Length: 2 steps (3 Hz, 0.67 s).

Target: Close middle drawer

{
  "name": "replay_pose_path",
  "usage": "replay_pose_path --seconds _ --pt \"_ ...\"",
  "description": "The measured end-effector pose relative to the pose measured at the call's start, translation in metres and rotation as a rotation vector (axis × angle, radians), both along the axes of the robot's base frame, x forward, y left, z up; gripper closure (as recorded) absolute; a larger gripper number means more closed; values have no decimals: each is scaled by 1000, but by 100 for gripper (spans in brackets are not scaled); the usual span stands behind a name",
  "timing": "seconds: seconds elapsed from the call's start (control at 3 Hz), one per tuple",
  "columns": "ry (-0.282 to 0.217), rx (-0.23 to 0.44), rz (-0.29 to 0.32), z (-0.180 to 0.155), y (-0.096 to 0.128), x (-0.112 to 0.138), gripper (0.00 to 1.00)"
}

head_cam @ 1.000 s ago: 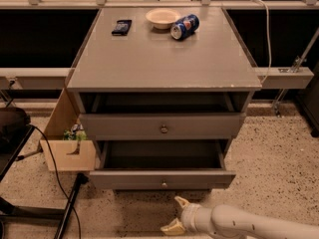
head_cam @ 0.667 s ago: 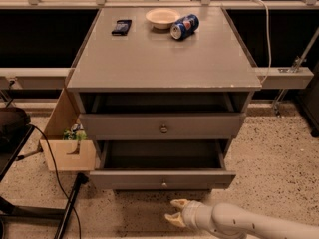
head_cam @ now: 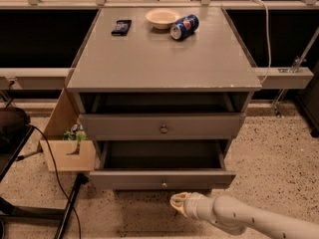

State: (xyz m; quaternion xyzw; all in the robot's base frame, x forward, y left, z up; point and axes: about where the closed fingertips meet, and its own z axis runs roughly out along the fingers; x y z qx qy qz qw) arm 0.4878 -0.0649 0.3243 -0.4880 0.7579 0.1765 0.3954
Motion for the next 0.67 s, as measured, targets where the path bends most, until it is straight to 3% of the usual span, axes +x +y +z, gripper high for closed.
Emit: replay_pose_path --seconds 0.67 --pt "-57 -13 -4 10 -13 44 100"
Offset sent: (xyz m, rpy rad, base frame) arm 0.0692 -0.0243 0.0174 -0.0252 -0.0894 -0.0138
